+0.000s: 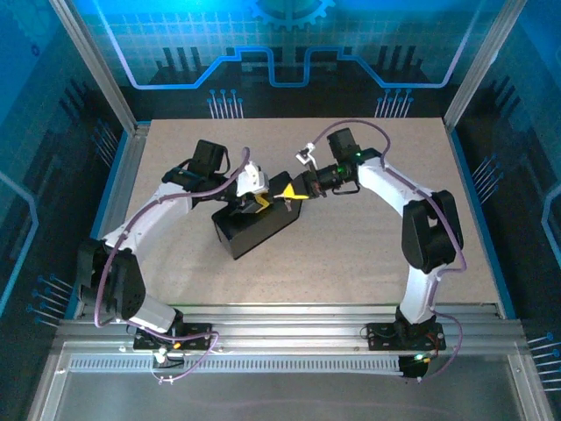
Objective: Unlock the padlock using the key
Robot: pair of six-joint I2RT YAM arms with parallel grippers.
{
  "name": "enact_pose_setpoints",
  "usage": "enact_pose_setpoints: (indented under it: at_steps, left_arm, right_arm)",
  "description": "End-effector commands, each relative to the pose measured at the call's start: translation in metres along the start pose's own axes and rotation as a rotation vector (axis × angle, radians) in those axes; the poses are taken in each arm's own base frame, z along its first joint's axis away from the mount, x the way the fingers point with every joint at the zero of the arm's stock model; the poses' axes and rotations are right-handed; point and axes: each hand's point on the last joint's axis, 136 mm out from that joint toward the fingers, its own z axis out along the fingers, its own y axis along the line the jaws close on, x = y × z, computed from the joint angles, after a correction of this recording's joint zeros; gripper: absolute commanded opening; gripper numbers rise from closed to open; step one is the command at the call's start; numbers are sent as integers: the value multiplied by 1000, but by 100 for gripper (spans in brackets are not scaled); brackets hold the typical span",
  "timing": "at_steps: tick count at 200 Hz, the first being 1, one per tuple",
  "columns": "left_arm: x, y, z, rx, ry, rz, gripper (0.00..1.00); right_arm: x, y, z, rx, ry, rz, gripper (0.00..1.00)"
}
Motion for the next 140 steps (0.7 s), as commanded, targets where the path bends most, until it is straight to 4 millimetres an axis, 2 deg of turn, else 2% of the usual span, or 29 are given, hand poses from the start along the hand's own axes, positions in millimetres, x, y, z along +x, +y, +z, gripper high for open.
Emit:
enact_pose_setpoints:
  at_steps: [1, 26, 47, 83, 140]
  left_arm:
    - [-19, -18, -6, 78, -70, 111, 0]
    - [-14, -26, -3, 143, -26, 127, 0]
    - [-9, -26, 0, 150, -3, 135, 0]
    - [-19, -25, -3, 145, -27, 159, 0]
    - [-21, -23, 0, 147, -29, 168, 0]
  right_arm:
    - [5, 13, -13, 22, -41, -2, 0]
    - [10, 15, -15, 19, -53, 12, 0]
    - [14, 17, -16, 13, -57, 19, 0]
    - [18, 13, -15, 16, -57, 69, 0]
    - [23, 13, -11, -37, -54, 126, 0]
